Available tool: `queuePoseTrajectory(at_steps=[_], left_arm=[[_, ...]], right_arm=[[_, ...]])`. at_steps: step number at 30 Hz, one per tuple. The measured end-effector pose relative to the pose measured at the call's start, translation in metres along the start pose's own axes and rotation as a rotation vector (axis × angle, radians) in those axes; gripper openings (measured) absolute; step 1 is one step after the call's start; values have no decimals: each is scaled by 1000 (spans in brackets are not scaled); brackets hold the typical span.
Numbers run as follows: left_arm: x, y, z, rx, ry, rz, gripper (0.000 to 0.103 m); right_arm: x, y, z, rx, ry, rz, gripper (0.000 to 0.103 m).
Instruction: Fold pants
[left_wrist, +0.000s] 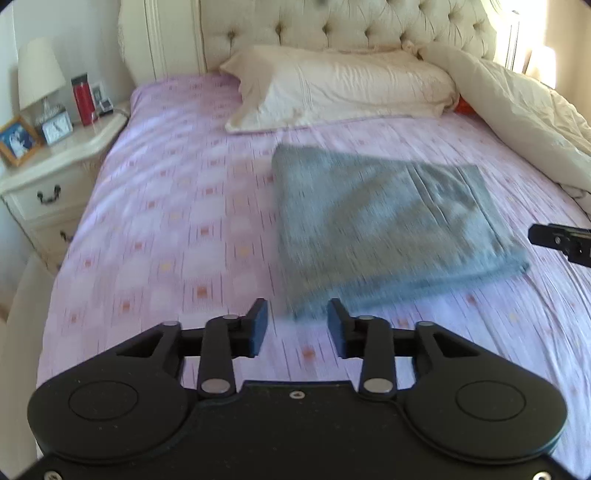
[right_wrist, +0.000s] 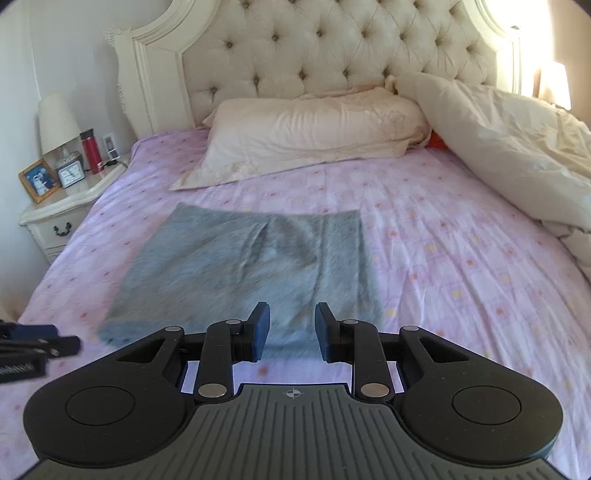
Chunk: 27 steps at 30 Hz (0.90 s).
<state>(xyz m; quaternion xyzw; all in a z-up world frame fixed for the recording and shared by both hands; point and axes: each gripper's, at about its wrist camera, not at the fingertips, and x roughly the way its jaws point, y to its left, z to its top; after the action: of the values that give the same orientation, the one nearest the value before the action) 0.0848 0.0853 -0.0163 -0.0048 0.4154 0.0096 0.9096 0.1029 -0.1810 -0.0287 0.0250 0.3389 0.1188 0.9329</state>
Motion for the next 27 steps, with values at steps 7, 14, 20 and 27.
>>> queuePoseTrajectory(at_steps=[7, 14, 20, 27], left_arm=[[-15, -11, -14, -14, 68, -20, 49], [-25, -17, -16, 4, 68, -28, 50], [-32, -19, -16, 12, 53, -20, 50], [-37, -16, -14, 15, 37, -12, 51]], right_arm=[[-20, 19, -14, 14, 33, 12, 27], [-25, 22, -16, 36, 37, -17, 27], [-30, 25, -15, 38, 18, -25, 27], [-31, 28, -13, 37, 15, -14, 27]])
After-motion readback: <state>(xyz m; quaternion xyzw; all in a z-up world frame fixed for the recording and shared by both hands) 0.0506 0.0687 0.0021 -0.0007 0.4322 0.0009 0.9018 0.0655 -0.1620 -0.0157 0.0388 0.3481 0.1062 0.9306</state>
